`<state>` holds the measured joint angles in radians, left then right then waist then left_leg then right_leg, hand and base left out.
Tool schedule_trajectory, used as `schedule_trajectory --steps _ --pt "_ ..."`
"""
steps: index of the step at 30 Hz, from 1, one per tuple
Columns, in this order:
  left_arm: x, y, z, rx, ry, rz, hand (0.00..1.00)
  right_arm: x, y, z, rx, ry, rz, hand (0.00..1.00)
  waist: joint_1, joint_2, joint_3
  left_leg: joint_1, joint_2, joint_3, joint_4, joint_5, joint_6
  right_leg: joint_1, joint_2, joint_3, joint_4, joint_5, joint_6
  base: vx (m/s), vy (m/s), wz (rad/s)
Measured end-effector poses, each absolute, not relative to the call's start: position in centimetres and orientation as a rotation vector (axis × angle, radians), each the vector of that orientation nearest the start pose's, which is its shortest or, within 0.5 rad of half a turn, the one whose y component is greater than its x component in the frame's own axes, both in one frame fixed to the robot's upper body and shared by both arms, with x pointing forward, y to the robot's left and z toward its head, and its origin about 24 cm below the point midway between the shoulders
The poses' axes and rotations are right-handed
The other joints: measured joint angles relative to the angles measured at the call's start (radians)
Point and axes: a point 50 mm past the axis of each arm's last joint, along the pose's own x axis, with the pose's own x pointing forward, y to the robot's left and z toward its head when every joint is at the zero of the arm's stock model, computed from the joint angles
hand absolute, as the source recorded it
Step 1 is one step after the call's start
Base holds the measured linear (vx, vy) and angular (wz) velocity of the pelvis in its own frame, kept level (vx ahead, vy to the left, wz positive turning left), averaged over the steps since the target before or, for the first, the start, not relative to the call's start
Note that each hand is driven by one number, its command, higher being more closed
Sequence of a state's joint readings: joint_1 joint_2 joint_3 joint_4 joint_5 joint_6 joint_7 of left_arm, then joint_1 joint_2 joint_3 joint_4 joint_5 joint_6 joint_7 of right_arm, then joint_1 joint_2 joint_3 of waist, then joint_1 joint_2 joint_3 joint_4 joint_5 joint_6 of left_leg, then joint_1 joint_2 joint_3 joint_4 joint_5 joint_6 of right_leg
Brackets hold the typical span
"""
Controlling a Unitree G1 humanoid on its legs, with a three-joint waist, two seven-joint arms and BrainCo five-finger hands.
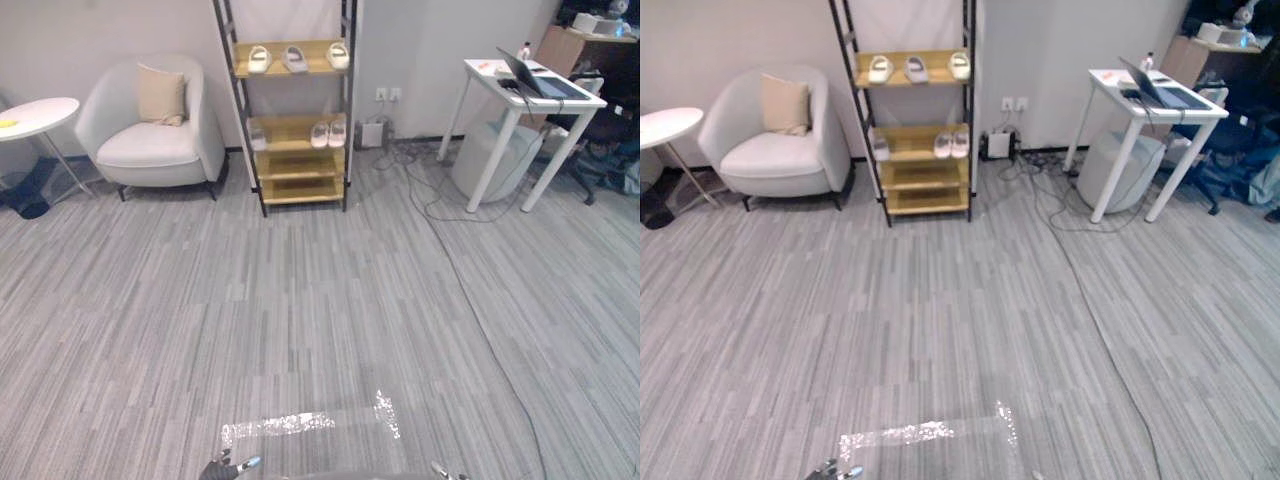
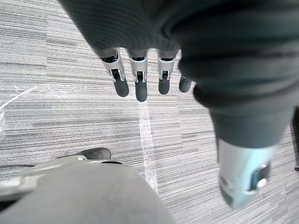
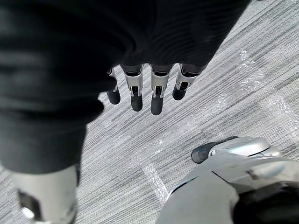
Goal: Organize the slippers on the shoe rack
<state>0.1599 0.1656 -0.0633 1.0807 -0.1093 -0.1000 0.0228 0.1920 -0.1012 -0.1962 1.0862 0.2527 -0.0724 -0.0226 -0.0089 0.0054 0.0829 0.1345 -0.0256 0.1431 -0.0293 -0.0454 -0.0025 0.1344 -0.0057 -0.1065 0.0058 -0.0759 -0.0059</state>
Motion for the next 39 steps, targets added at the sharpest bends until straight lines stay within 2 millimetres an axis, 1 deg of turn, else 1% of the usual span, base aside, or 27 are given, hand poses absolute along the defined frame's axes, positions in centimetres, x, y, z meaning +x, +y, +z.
schedule_trajectory --steps 4,6,7,8,10,11,18,23,29,30,31,32,33,34,35,36,37,38,39 --pt "6.5 21.1 -16.4 0.099 1.136 0.128 0.0 4.9 -21.9 -16.6 0.157 1.144 -0.421 0.0 0.0 0.002 0.006 0.013 0.001 -0.003 -0.024 0.002 -0.003 0.018 0.005 -0.01 -0.031 0.002 0.003 0.08 -0.028 0.03" --pt "6.6 21.2 -16.4 0.116 1.133 0.115 0.0 5.2 -21.8 -16.6 0.136 1.144 -0.401 0.0 0.0 -0.006 0.018 0.03 0.001 -0.01 -0.036 0.003 -0.004 0.035 0.006 -0.021 -0.04 0.0 0.007 0.06 -0.038 0.09" --pt "6.7 21.2 -16.3 0.122 1.132 0.112 0.0 5.3 -21.8 -16.6 0.127 1.145 -0.392 0.0 0.0 -0.001 0.021 0.039 0.0 -0.013 -0.039 0.003 -0.005 0.046 0.006 -0.024 -0.045 0.0 0.008 0.02 -0.028 0.04" --pt "6.8 21.2 -16.3 0.127 1.13 0.108 0.0 5.6 -21.7 -16.5 0.127 1.139 -0.387 0.0 0.0 -0.009 0.026 0.042 0.001 -0.013 -0.043 0.003 -0.005 0.048 0.007 -0.024 -0.045 -0.002 0.009 0.02 -0.031 0.03" --pt "7.0 21.2 -16.3 0.132 1.126 0.103 0.0 6.2 -21.6 -16.5 0.126 1.125 -0.38 0.0 0.002 -0.002 0.028 0.043 0.0 -0.012 -0.046 0.003 -0.005 0.048 0.007 -0.024 -0.047 -0.002 0.011 -0.01 -0.015 0.0" --pt "7.0 21.2 -16.3 0.132 1.126 0.104 0.0 6.4 -21.6 -16.4 0.127 1.12 -0.379 0.0 0.003 -0.005 0.03 0.045 0.0 -0.012 -0.054 0.005 -0.008 0.046 0.007 -0.024 -0.047 -0.004 0.013 0.0 0.0 0.0" --pt "7.1 21.3 -16.3 0.136 1.123 0.105 0.0 6.5 -21.4 -16.5 0.127 1.119 -0.372 0.0 0.008 -0.011 0.036 0.064 0.0 -0.012 -0.058 0.002 -0.012 0.064 0.006 -0.024 -0.046 -0.009 0.021 -0.01 -0.008 0.0" --pt "7.1 21.3 -16.3 0.138 1.123 0.108 0.0 6.6 -21.4 -16.4 0.122 1.113 -0.367 0.0 0.009 -0.017 0.04 0.065 0.0 -0.012 -0.058 0.002 -0.012 0.065 0.006 -0.026 -0.046 -0.009 0.021 -0.04 -0.024 0.0" --pt "7.1 21.4 -16.2 0.147 1.122 0.121 0.0 6.6 -21.4 -16.4 0.12 1.112 -0.363 0.0 0.009 -0.018 0.041 0.056 0.0 -0.011 -0.054 0.001 -0.012 0.059 0.006 -0.028 -0.049 -0.009 0.02 -0.01 -0.01 0.0" --pt "7.1 21.5 -16.2 0.149 1.121 0.124 0.0 6.7 -21.3 -16.4 0.116 1.111 -0.357 0.0 0.009 -0.024 0.044 0.047 0.001 -0.011 -0.036 -0.007 -0.016 0.059 0.005 -0.03 -0.049 -0.009 0.02 -0.01 -0.028 0.05" --pt "7.3 21.6 -16.2 0.152 1.117 0.125 0.0 6.8 -21.2 -16.4 0.114 1.109 -0.35 0.0 0.008 -0.022 0.047 0.027 0.002 -0.011 0.005 -0.028 -0.017 0.059 0.003 -0.031 -0.048 -0.009 0.02 -0.01 -0.037 0.03" --pt "7.6 21.7 -16.1 0.154 1.109 0.127 0.0 7.0 -21.2 -16.4 0.103 1.111 -0.337 0.0 0.008 -0.025 0.056 -0.019 0.012 -0.01 0.106 -0.077 -0.019 0.059 0.003 -0.031 -0.047 -0.009 0.02 -0.01 -0.031 0.0" --pt "7.7 21.8 -16.1 0.151 1.104 0.133 0.0 7.1 -21.2 -16.4 0.1 1.111 -0.336 0.0 0.009 -0.024 0.066 -0.063 0.025 -0.003 0.207 -0.12 -0.03 0.061 0.007 -0.031 -0.046 -0.011 0.015 -0.02 -0.03 -0.04" --pt "8.0 21.9 -16.0 0.154 1.098 0.135 0.0 7.4 -21.2 -16.4 0.099 1.109 -0.333 0.0 0.011 -0.024 0.082 -0.116 0.043 0.015 0.342 -0.154 -0.06 0.07 0.011 -0.029 -0.045 -0.017 -0.003 -0.03 -0.011 -0.02" --pt "8.1 21.9 -16.0 0.155 1.096 0.136 0.0 7.5 -21.2 -16.4 0.098 1.107 -0.332 0.0 0.012 -0.024 0.092 -0.141 0.049 0.017 0.402 -0.16 -0.069 0.075 0.012 -0.029 -0.046 -0.02 -0.007 -0.05 -0.015 -0.04" --pt "8.3 21.8 -15.9 0.148 1.089 0.141 0.0 7.4 -21.4 -16.4 0.09 1.107 -0.333 0.0 0.013 -0.016 0.103 -0.201 0.07 0.034 0.548 -0.162 -0.072 0.084 0.013 -0.024 -0.04 -0.03 -0.008 -0.03 -0.005 -0.07" --pt "8.4 21.6 -15.9 0.134 1.082 0.147 0.0 7.4 -21.8 -16.3 0.069 1.109 -0.329 0.0 0.016 0.0 0.113 -0.23 0.09 0.05 0.632 -0.161 -0.072 0.098 0.018 -0.018 -0.04 -0.04 -0.018 -0.02 0.025 -0.1" --pt "8.5 21.4 -16.0 0.122 1.08 0.152 0.0 7.3 -22.1 -16.3 0.058 1.11 -0.329 0.0 0.017 0.005 0.121 -0.254 0.102 0.058 0.687 -0.158 -0.076 0.107 0.019 -0.009 -0.036 -0.047 -0.023 0.01 0.066 -0.12" --pt "8.8 21.2 -15.9 0.105 1.069 0.165 0.0 7.5 -22.3 -16.2 0.049 1.106 -0.332 0.0 0.017 0.016 0.126 -0.289 0.11 0.059 0.762 -0.175 -0.056 0.112 0.014 0.003 -0.023 -0.061 -0.035 0.03 0.078 -0.16"
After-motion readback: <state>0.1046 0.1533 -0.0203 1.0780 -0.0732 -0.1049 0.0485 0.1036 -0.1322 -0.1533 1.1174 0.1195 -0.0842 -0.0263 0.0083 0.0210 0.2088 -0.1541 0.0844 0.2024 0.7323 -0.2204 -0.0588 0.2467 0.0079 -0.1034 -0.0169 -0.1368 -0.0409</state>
